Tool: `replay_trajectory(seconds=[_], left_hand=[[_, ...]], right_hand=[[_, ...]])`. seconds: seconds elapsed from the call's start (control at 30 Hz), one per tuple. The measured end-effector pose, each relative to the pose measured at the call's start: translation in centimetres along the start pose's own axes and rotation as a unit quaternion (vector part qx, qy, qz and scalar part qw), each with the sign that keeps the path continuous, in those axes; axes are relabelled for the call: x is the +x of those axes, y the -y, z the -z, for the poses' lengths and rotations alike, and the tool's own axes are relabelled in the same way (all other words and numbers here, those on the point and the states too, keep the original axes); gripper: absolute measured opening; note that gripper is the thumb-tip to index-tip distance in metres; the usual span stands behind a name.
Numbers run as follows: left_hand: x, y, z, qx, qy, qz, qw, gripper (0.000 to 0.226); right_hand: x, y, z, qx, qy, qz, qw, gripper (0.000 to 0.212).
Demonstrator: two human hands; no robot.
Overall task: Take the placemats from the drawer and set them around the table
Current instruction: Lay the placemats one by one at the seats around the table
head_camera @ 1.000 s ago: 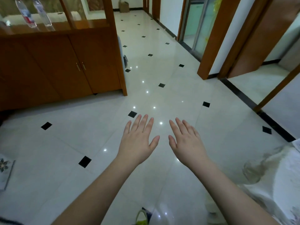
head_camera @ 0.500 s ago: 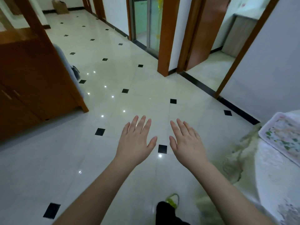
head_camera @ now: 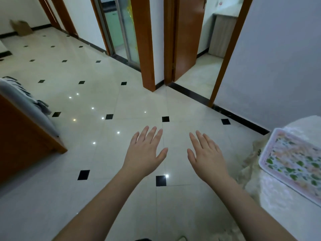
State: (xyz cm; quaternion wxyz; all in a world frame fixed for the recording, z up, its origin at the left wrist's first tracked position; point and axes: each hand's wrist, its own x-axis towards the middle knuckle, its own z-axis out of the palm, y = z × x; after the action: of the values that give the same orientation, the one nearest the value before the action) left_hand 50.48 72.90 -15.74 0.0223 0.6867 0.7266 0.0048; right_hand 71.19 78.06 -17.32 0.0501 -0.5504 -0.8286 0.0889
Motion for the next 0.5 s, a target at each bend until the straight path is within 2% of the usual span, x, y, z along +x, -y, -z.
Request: replay_trajectory(seconds=[0.23,0.37,0.5], left_hand=[[10.0,-1.3,-0.4,-0.020,0.014,-0.065,0.998,0.087],[17.0,-1.1,-0.8,-0.021,0.016,-0.105,0.994,0.071],[23.4,-0.7,-0.6,-0.009,0.001,-0.160,0.987,0.074]], right_hand=[[7.0,-2.4,0.4,0.008,-0.001,-0.052,0.999,0.059],[12.1,-2.7,0.1,0.005,-0.012,-0.077,0.997,0.058],[16.5,-4.4,0.5,-0.009,-0.014,-0.128,0.992,0.058]])
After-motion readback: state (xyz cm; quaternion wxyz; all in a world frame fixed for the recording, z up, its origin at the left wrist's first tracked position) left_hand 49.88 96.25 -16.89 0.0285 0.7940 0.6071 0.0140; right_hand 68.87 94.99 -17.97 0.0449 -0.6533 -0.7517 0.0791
